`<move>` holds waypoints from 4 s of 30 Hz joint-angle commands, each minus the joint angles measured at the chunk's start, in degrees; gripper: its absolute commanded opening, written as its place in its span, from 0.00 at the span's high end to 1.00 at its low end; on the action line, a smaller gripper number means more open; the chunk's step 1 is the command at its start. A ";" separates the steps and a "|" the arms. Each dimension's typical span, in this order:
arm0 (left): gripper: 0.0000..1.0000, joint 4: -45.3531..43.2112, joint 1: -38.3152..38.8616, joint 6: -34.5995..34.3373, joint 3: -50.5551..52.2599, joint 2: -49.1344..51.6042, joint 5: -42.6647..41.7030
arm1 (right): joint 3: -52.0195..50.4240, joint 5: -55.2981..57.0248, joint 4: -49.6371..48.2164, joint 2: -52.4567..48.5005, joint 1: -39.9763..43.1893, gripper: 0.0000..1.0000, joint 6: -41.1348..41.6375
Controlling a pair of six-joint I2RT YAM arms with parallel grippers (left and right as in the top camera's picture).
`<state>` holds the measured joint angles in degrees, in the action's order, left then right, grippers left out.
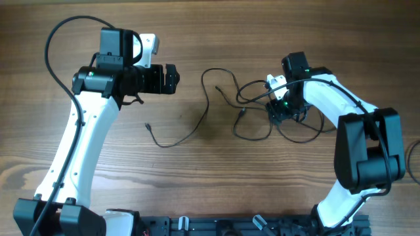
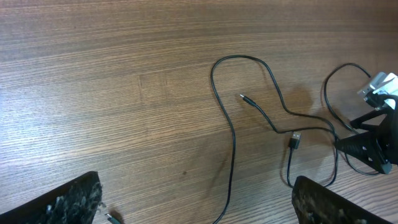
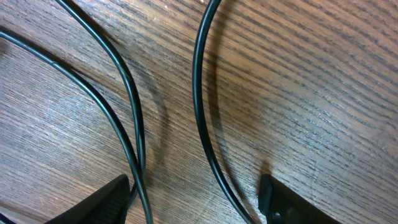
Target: Untangle cables
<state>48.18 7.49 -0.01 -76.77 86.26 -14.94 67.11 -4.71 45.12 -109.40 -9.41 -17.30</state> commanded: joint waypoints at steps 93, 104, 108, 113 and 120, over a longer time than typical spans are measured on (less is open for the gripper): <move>0.00 -0.52 -0.22 1.31 0.04 0.11 -1.11 | -3.87 -3.43 -4.17 1.86 0.87 0.60 5.09; 0.00 -0.33 -0.22 1.31 0.04 0.11 -1.11 | -3.87 -3.50 -4.02 -1.33 0.87 0.65 5.33; 0.00 -0.33 -0.22 1.31 0.04 0.11 -1.11 | -3.85 -3.45 -4.15 -1.33 0.87 0.96 6.40; 0.00 -0.37 -0.22 1.31 0.04 0.11 -1.11 | -1.38 -4.00 -0.96 -0.07 0.85 0.96 7.37; 0.00 -0.35 -0.22 1.31 0.04 0.11 -1.11 | 9.73 -4.04 10.10 11.37 0.85 0.96 9.99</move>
<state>47.83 7.49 0.21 -76.77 86.26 -14.96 71.00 -8.56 53.21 -105.54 -8.51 -9.82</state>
